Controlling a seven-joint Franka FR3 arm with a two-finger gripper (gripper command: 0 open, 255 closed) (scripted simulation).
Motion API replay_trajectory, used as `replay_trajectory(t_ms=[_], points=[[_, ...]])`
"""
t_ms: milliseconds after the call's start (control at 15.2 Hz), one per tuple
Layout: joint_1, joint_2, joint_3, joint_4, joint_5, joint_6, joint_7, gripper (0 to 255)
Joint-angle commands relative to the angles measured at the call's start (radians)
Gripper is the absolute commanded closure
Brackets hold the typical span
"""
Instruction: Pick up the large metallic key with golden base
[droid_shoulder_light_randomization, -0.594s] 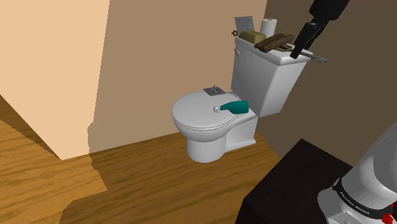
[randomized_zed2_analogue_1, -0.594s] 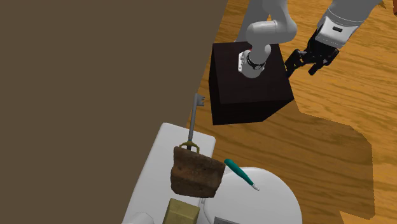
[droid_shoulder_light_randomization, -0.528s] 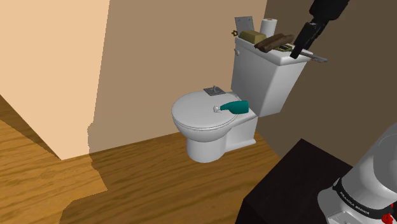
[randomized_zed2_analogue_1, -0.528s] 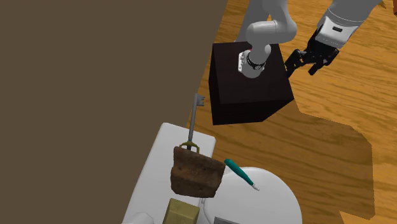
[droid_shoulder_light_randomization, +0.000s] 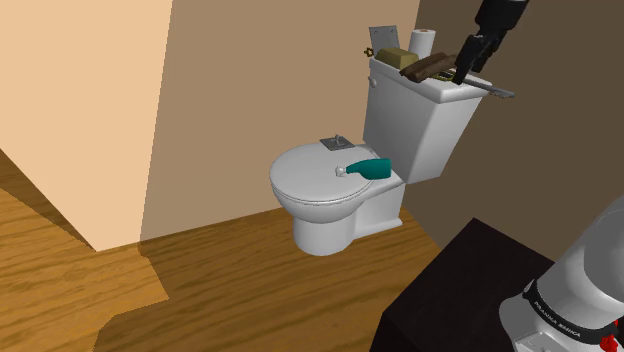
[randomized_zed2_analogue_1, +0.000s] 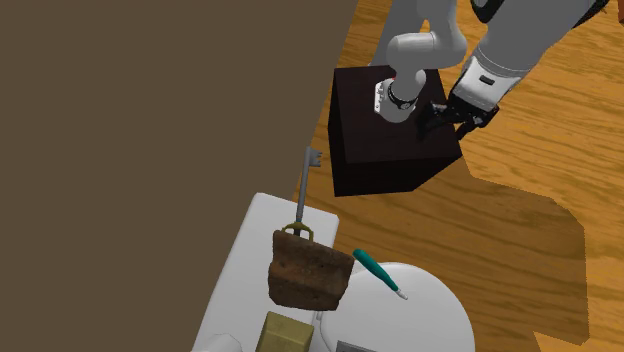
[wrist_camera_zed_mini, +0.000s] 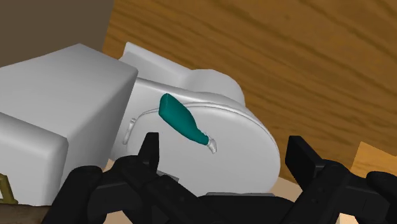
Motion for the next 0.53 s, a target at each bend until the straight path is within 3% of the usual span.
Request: replay_trajectory(t_ms=[0, 462], points=[[-0.013, 0.063, -0.037, 0.034, -0.014, 0.018, -0.028, 0], [-0.048, 0.281, -0.145, 0.192, -0.028, 0.043, -0.111, 0]])
